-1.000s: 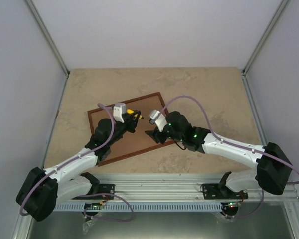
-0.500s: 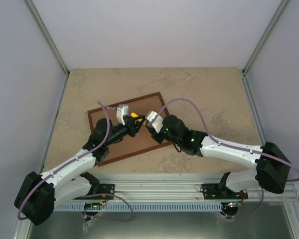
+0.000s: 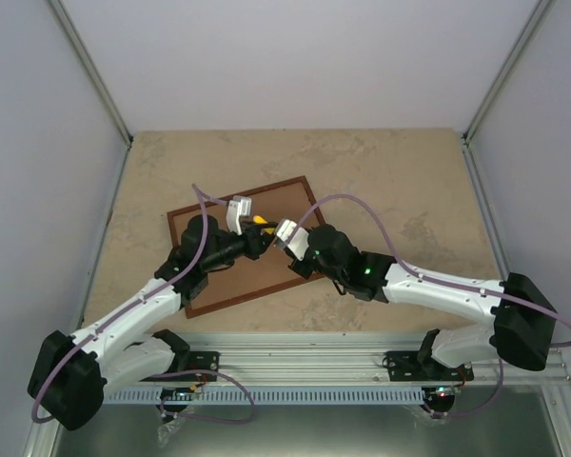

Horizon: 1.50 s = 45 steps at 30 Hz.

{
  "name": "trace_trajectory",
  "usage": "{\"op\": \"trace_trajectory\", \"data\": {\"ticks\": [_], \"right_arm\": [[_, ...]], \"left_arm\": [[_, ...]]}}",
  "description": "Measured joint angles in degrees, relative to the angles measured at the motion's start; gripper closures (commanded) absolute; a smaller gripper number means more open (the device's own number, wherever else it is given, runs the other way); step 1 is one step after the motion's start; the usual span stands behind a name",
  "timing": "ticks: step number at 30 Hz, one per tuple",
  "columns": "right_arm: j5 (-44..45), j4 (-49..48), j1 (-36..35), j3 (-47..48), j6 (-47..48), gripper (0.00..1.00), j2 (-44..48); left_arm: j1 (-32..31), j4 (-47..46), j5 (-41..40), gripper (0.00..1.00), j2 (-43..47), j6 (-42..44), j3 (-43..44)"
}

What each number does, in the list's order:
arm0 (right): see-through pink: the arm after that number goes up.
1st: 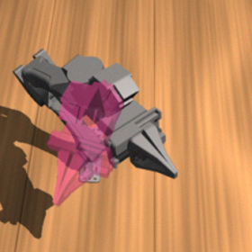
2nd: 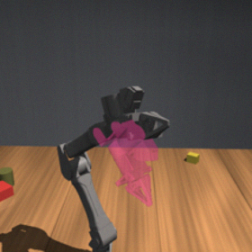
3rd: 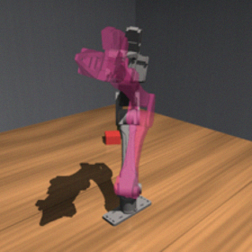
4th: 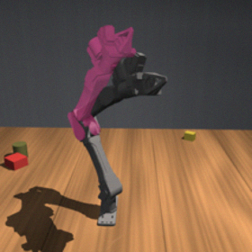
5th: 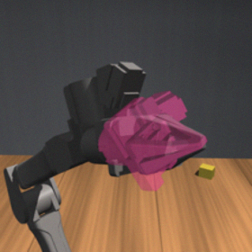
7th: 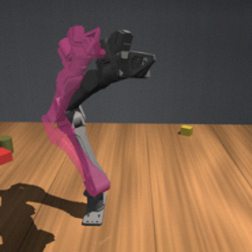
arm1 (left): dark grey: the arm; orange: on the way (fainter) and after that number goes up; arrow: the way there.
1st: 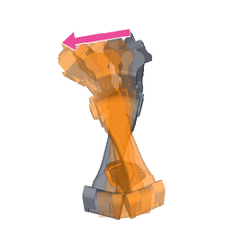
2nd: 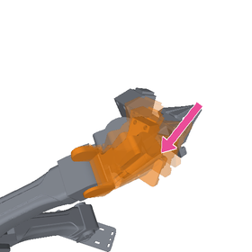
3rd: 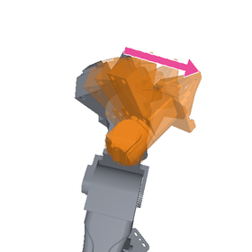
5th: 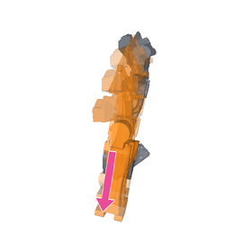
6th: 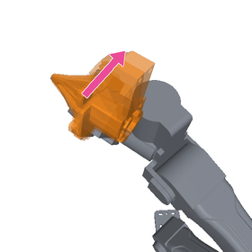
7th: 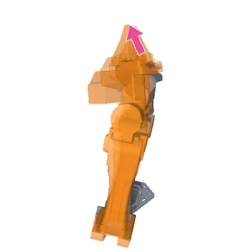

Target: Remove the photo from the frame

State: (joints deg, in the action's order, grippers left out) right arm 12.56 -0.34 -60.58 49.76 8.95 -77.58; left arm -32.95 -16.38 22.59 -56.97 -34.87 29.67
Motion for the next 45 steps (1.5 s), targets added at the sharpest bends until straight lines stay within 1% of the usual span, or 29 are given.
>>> {"op": "trace_trajectory", "data": {"ticks": [1, 3, 6, 11, 18, 23, 29, 39, 42, 45], "right_arm": [[0.31, 0.28, -0.09, 0.0, 0.55, 1.0, 0.37], [0.72, 0.76, -0.09, -0.02, 2.12, 1.0, 1.31], [1.4, 1.18, -0.28, -0.57, 4.92, 0.99, 3.26], [2.56, 1.25, -1.73, -1.64, 9.49, 0.99, 4.7], [5.29, 1.33, -3.23, -1.81, 13.7, 1.0, 3.54], [5.92, 0.59, -3.82, -2.64, 15.43, 1.0, 3.69], [6.25, -0.2, -4.07, -4.13, 17.57, 1.0, 4.02], [6.14, -0.52, -4.52, -5.4, 20.44, 0.99, 4.24], [6.12, -0.52, -4.87, -5.7, 20.96, 1.0, 4.52], [6.12, -0.55, -4.94, -6.12, 21.31, 0.99, 5.33]], "left_arm": [[0.0, 2.54, 0.72, 0.72, 0.0, 0.24, 1.44], [0.0, 4.55, 1.38, 0.64, 0.09, 0.52, 2.51], [-0.07, 12.02, 2.56, 0.54, 0.92, 1.92, 6.05], [0.26, 23.63, 4.39, 0.47, 1.31, 5.81, 12.9], [1.79, 36.65, 10.08, 0.45, -3.34, 13.16, 21.09], [2.14, 44.33, 12.39, 0.48, -6.54, 17.57, 23.37], [2.32, 49.75, 14.53, 0.53, -8.7, 21.16, 24.76], [2.38, 53.13, 16.13, 0.62, -10.56, 24.04, 26.21], [2.38, 53.4, 16.79, 0.69, -11.87, 24.61, 26.21], [2.38, 53.59, 17.22, 0.8, -12.79, 24.98, 26.21]]}}
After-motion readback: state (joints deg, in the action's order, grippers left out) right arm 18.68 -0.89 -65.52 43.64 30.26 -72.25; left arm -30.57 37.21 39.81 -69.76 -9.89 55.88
